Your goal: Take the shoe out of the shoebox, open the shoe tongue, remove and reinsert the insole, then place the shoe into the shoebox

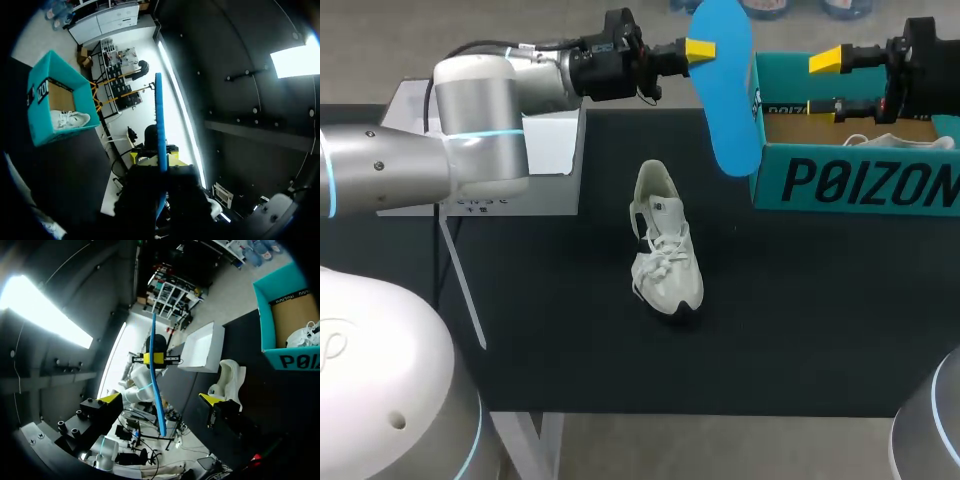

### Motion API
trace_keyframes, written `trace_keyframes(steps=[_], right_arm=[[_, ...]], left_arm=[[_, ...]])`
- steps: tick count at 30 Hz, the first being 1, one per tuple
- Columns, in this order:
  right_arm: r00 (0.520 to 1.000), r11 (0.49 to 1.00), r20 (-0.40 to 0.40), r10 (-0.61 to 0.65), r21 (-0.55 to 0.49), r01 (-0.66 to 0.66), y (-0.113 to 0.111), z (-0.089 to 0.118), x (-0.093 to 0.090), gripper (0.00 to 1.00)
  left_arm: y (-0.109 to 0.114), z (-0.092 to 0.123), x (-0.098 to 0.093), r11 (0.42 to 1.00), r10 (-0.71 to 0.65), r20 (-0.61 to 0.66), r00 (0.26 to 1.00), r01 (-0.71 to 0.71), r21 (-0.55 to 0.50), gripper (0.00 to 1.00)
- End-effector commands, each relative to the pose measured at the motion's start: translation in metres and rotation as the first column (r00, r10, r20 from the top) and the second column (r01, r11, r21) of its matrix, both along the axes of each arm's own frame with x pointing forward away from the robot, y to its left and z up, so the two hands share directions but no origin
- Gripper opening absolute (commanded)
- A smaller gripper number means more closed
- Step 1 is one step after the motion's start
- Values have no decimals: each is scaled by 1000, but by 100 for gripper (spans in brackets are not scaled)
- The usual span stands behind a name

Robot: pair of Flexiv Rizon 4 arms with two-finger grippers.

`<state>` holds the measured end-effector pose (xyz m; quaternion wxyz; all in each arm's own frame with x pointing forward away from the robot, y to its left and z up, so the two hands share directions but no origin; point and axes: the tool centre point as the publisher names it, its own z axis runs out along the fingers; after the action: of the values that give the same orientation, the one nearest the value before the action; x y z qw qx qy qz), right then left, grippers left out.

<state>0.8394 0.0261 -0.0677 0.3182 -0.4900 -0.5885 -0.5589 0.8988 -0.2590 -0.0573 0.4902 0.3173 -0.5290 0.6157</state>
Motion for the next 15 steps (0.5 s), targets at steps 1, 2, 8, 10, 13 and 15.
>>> trace_keyframes(steps=[1, 2, 8, 10, 13, 15], right_arm=[[1000, 1000, 0, -2, 1, 2, 1, -1, 0, 100], [1000, 1000, 0, -2, 1, 2, 1, -1, 0, 100], [996, 987, -34, -88, -137, 83, 0, 11, 4, 100], [991, 964, -20, -135, -234, 126, 0, 16, 5, 100], [987, 943, -33, -160, -300, 143, 3, 24, 5, 100], [986, 918, -32, -164, -372, 140, 7, 29, 4, 100]], left_arm=[[1, 1, -2, 1000, 6, -1, 1000, -6, 2, 0], [1, 1, -2, 1000, 6, -1, 1000, -6, 2, 0], [-10, -11, 1, 991, 7, -176, 984, 17, 133, 0], [-13, -13, 1, 991, 6, -202, 979, 22, 135, 0], [-15, -16, 2, 989, 4, -207, 978, 27, 144, 0], [-17, -21, 3, 990, 3, -207, 978, 26, 139, 0]])
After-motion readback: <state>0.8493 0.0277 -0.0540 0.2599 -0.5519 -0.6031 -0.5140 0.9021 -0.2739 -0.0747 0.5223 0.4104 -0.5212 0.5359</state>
